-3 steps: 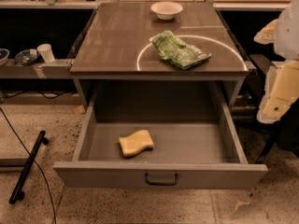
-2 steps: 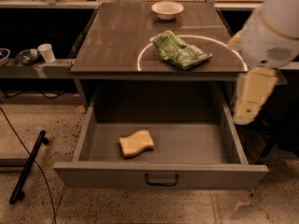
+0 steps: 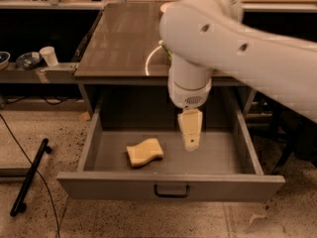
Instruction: Pick sponge from top drawer and place on counter
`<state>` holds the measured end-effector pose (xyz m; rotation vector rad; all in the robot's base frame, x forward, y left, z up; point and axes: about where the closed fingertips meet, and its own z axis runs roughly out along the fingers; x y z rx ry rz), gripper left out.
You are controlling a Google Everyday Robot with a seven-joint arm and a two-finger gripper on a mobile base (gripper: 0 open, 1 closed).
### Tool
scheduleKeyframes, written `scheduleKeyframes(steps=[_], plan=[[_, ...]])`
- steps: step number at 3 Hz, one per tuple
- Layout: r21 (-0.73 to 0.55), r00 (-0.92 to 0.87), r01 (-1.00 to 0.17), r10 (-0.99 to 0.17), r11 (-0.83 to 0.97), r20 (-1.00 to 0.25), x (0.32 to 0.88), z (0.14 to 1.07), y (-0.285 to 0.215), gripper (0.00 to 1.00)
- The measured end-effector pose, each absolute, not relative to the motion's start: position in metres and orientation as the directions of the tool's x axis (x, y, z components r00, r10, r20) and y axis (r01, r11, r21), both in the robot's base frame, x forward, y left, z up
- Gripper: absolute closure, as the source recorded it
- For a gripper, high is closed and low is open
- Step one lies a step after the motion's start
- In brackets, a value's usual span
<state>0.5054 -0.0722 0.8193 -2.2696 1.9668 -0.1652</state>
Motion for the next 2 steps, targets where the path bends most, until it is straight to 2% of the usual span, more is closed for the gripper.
scheduleKeyframes(steps=[2], plan=[[-0.167,0.151,-0.975,-0.989,-0.149,-0.002,0.5046,0.815,-0.0721,0.0]])
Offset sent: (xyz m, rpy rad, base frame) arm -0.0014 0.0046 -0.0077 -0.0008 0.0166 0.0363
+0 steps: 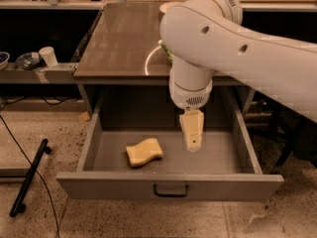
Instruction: Pick sponge from top drawer and place on counter
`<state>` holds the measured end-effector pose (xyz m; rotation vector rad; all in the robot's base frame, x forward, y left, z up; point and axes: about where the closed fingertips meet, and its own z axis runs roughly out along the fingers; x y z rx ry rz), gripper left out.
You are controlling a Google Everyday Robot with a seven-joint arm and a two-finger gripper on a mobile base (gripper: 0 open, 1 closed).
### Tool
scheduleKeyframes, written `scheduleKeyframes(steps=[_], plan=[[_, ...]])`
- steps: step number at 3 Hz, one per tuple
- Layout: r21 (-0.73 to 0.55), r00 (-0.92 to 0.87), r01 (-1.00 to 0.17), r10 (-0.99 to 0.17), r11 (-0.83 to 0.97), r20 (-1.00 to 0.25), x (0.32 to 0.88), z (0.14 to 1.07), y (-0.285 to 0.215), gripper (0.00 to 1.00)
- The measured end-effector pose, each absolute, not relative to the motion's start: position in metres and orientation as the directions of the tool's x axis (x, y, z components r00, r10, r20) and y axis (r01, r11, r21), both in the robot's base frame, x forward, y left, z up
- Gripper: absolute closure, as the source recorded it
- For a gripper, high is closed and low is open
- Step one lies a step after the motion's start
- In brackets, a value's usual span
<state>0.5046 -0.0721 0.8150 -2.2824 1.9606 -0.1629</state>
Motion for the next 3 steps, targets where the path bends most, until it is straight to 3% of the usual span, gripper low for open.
scheduleKeyframes(steps=[1,3], plan=[[-0.156,0.242,-0.958,-0.97,-0.24,0.009,0.508,0.801,-0.056,0.02],[-0.08,0.506,-0.86,-0.863,-0.503,-0.01,0.513,0.705,0.001,0.26]])
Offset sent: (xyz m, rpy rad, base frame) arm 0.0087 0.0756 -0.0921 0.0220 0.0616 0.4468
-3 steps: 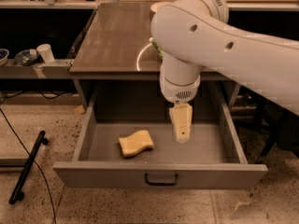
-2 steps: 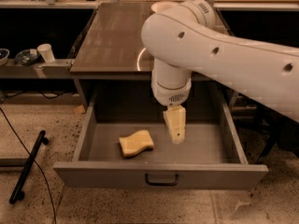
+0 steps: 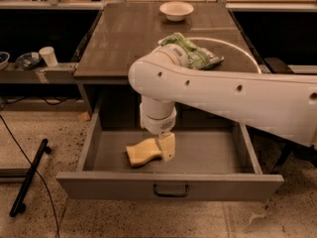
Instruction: Pick sponge from top drawer and place on counter
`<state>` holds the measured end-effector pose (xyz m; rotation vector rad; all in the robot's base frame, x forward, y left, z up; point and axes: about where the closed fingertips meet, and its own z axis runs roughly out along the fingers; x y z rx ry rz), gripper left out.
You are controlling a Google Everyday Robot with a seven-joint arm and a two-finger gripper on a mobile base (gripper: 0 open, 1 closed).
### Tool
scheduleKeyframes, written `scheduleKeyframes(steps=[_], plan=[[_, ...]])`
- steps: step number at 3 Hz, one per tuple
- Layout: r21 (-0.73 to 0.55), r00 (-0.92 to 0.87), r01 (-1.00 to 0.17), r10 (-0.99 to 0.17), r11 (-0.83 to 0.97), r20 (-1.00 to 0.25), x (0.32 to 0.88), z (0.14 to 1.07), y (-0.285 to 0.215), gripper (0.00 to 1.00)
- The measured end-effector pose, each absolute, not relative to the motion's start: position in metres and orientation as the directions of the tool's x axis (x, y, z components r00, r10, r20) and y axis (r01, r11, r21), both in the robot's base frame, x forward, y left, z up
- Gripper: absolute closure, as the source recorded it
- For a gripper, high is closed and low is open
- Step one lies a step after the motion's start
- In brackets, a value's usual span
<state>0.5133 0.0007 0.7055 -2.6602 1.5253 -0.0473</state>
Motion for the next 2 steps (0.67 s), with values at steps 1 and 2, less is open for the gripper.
scheduleKeyframes(steps=[1,2], plan=[[-0.046,0.545,-0.838,-0.838,-0.544,-0.017,0.516,0.675,0.015,0.3],[-0.029,0.574,-0.819,-0.817,-0.574,-0.048,0.516,0.657,0.036,0.28]])
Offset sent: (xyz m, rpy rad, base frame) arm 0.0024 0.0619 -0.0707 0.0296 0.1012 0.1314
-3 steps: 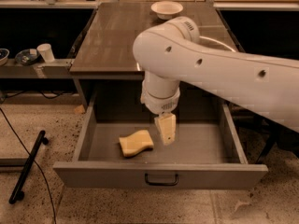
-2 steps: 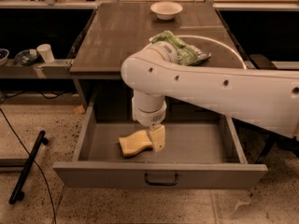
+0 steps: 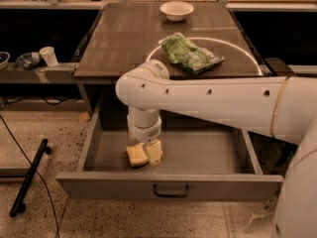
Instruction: Pick sponge from top drawer and place on counter
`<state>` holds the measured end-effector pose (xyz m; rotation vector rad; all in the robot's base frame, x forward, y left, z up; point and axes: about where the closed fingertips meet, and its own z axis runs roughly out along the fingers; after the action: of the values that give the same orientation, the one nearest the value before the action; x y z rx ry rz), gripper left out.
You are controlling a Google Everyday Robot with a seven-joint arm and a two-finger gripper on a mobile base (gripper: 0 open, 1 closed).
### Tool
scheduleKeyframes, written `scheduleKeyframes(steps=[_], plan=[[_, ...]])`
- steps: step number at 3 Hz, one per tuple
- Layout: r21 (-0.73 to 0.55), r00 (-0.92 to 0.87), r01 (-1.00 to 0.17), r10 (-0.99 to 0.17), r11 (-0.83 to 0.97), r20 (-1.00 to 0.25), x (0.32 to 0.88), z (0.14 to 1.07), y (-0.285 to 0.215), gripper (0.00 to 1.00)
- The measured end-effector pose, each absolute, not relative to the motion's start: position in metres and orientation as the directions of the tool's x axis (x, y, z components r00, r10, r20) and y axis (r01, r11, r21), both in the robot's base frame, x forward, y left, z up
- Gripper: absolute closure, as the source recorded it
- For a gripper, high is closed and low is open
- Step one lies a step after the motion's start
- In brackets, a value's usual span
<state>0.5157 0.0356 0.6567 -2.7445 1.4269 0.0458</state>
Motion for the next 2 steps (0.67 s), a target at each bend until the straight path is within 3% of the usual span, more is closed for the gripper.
scheduleKeyframes(steps=[2], plan=[[-0.038,0.57,-0.821,-0.814,-0.569,-0.111,0.5293,0.631,0.0668,0.28]])
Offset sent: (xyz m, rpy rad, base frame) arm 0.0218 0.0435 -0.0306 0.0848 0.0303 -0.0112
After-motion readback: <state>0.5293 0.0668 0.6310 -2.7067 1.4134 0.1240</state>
